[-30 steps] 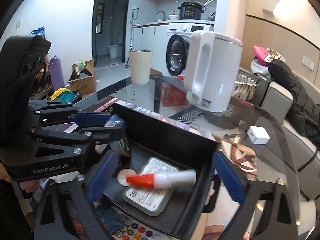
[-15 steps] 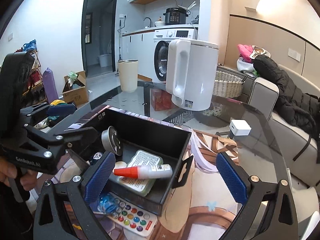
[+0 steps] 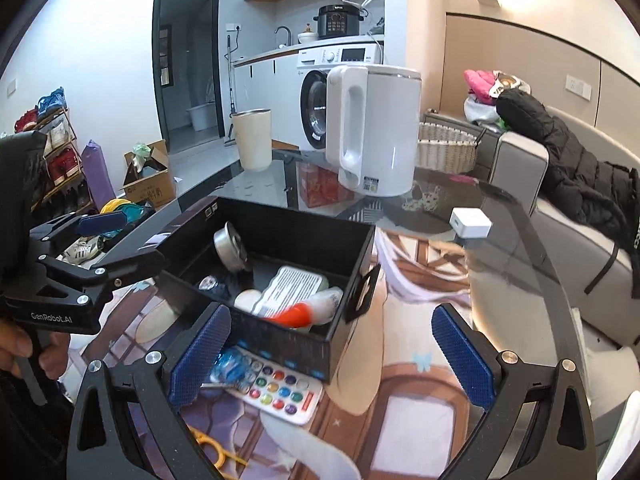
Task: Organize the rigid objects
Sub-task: 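Move the left tool toward the orange-handled screwdriver while the right tool approaches the yellow plastic opener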
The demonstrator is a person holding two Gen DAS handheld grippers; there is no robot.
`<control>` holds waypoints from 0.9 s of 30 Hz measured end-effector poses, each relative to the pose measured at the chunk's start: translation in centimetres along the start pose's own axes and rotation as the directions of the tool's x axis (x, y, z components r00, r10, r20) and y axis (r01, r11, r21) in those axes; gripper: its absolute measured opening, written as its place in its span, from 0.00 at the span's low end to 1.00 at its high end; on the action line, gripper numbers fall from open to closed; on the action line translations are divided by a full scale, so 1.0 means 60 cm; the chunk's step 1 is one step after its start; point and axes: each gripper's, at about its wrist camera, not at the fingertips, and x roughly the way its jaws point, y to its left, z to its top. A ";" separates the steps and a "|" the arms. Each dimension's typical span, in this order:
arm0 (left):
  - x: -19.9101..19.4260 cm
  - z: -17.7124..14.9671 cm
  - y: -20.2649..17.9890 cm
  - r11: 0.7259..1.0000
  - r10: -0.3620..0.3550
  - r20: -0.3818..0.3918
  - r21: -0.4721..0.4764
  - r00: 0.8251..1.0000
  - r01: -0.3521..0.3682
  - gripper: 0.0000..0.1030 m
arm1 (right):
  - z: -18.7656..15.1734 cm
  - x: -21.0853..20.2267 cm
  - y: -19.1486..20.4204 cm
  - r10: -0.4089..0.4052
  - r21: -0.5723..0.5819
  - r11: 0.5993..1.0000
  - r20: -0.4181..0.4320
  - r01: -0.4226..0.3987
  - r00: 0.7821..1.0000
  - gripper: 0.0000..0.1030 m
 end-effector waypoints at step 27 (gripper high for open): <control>-0.021 -0.070 -0.021 0.997 0.020 -0.098 0.070 0.995 -0.013 1.00 | -0.096 0.009 0.061 0.071 -0.063 0.994 -0.256 -0.090 0.964 0.99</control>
